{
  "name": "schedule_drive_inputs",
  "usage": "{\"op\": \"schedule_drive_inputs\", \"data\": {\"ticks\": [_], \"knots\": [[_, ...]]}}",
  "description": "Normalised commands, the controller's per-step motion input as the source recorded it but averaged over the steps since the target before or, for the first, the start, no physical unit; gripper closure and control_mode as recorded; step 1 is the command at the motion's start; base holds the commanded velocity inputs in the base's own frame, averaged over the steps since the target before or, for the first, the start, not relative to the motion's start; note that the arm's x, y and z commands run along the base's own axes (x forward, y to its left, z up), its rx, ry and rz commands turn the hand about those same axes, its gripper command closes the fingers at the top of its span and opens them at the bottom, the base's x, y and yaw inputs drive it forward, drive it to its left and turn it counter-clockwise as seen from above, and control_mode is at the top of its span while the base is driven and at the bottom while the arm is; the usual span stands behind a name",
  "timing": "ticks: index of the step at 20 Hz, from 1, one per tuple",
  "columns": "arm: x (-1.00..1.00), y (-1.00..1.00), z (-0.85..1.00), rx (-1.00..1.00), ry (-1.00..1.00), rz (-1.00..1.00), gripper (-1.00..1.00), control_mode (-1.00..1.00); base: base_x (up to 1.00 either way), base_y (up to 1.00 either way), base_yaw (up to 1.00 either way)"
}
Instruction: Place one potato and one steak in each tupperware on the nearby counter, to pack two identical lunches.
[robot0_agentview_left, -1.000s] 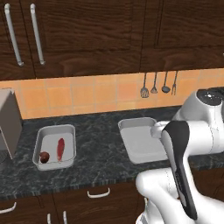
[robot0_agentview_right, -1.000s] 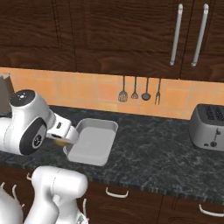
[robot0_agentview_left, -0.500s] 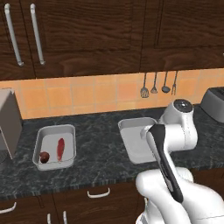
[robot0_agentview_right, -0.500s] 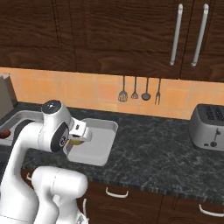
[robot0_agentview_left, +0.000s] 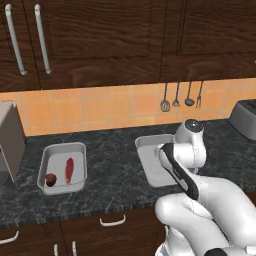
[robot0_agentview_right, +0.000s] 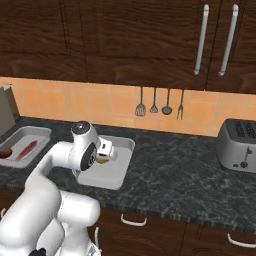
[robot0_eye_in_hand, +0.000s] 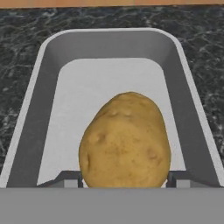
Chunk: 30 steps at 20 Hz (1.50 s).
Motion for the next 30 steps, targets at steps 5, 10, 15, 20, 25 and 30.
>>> {"op": "schedule_drive_inputs", "data": {"ticks": [5, 10, 15, 20, 25, 30], "knots": [[1.00, 0.00, -0.31, 0.00, 0.03, 0.00, 1.00, -1.00, 0.00, 0.00, 0.00], [0.74, 0.00, -0.31, 0.00, 0.06, 0.01, 1.00, -1.00, 0.00, 0.00, 0.00], [0.13, 0.02, -0.17, 0.00, 0.01, 0.00, -1.00, -1.00, 0.00, 0.00, 0.00], [-0.07, 0.03, -0.05, 0.00, 0.01, 0.00, -1.00, -1.00, 0.00, 0.00, 0.00], [-0.23, 0.00, 0.18, 0.00, -0.02, 0.00, -1.00, -1.00, 0.00, 0.00, 0.00], [-0.83, 0.00, 0.36, 0.00, 0.00, -0.01, -1.00, -1.00, 0.00, 0.00, 0.00]]}}
